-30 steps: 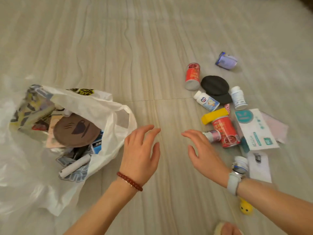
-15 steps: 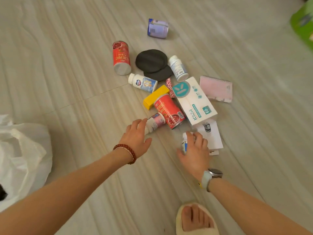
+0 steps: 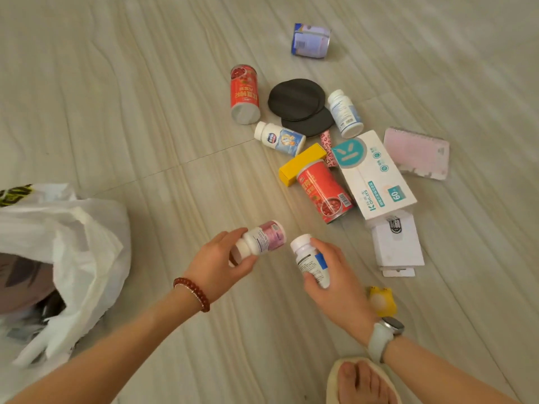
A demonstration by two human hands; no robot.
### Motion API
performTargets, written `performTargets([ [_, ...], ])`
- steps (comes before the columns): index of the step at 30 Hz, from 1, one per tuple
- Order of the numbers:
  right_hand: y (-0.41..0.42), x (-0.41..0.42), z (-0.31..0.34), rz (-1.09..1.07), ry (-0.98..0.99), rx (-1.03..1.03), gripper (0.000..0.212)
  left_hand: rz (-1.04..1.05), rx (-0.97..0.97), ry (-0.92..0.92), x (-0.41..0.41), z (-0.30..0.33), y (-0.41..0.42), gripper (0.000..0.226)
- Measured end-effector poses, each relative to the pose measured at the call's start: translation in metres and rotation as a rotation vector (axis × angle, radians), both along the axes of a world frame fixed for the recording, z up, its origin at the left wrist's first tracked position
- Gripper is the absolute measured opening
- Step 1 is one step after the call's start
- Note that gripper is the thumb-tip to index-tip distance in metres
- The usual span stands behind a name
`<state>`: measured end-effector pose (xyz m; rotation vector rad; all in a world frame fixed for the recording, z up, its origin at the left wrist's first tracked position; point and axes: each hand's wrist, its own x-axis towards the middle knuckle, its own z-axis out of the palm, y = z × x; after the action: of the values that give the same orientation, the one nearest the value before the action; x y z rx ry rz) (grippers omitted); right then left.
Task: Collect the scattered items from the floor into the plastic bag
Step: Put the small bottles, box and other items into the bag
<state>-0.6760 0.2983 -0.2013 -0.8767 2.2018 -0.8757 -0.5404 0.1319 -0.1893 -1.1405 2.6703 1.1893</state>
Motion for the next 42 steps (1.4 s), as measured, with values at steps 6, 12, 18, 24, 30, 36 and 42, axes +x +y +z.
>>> performTargets([
  [6, -0.05, 0.034, 0.027, 0.083, -0.235, -0.213, 0.038, 0.276, -0.138, 0.068, 0.108, 0.045, -0.01, 0.062],
  [12, -0.116, 0.101, 0.058, 0.449, -0.217, -0.39, 0.041, 0.696, -0.333, 0.171, 0.205, 0.067, -0.018, 0.058],
  [18, -0.177, 0.165, 0.081, 0.845, -0.036, -0.43, 0.053, 1.079, -0.429, 0.132, 0.264, 0.052, -0.033, 0.052],
  [24, -0.227, 0.234, 0.077, 1.183, 0.422, -0.518, 0.036, 1.156, -0.441, -0.012, 0.282, 0.033, -0.081, 0.053],
  [30, -0.286, 0.257, 0.044, 1.153, 0.926, -0.433, 0.034, 0.979, -0.532, -0.306, 0.279, 0.024, -0.145, 0.053],
  [36, -0.31, 0.228, 0.028, 1.213, 1.322, -0.31, 0.024, 0.891, -0.709, -0.128, 0.269, 0.027, -0.131, 0.029],
  [42, -0.272, 0.194, 0.046, 1.268, 0.932, -0.447, 0.033, 0.82, -0.651, 0.125, 0.252, 0.033, -0.099, 0.04],
])
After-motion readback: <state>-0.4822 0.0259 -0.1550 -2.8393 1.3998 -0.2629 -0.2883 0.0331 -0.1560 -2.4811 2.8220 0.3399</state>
